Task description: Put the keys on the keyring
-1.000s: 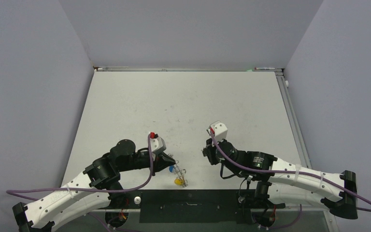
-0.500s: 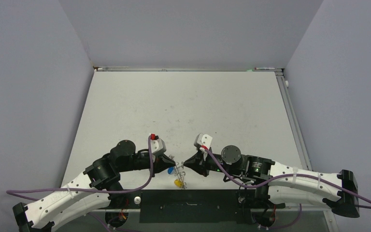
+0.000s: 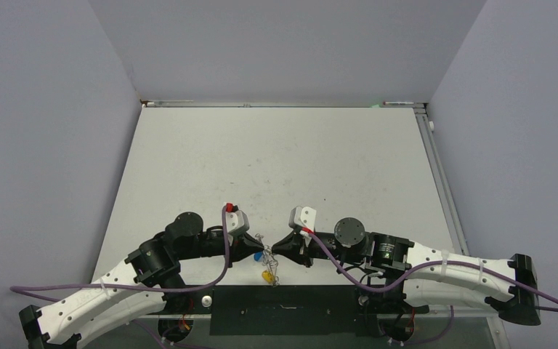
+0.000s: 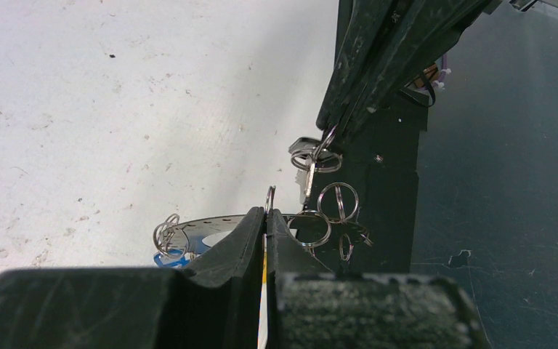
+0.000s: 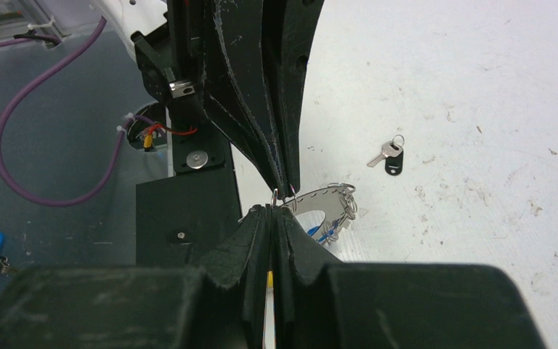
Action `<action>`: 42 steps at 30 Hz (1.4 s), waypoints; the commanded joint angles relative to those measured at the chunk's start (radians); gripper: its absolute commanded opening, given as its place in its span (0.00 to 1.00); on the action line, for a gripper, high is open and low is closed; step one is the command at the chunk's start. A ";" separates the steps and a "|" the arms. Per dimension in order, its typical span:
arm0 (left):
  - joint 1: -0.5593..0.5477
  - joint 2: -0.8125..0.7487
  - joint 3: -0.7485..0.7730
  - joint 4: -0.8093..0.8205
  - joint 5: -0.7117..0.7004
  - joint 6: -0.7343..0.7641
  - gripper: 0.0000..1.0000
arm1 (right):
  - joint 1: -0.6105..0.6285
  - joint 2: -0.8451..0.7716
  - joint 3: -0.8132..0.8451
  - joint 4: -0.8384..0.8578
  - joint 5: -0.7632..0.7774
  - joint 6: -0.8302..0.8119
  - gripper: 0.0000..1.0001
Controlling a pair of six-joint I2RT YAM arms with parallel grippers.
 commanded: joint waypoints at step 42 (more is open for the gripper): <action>-0.013 -0.189 -0.045 0.312 -0.059 0.541 0.00 | 0.006 -0.211 0.028 0.045 0.067 -0.260 0.05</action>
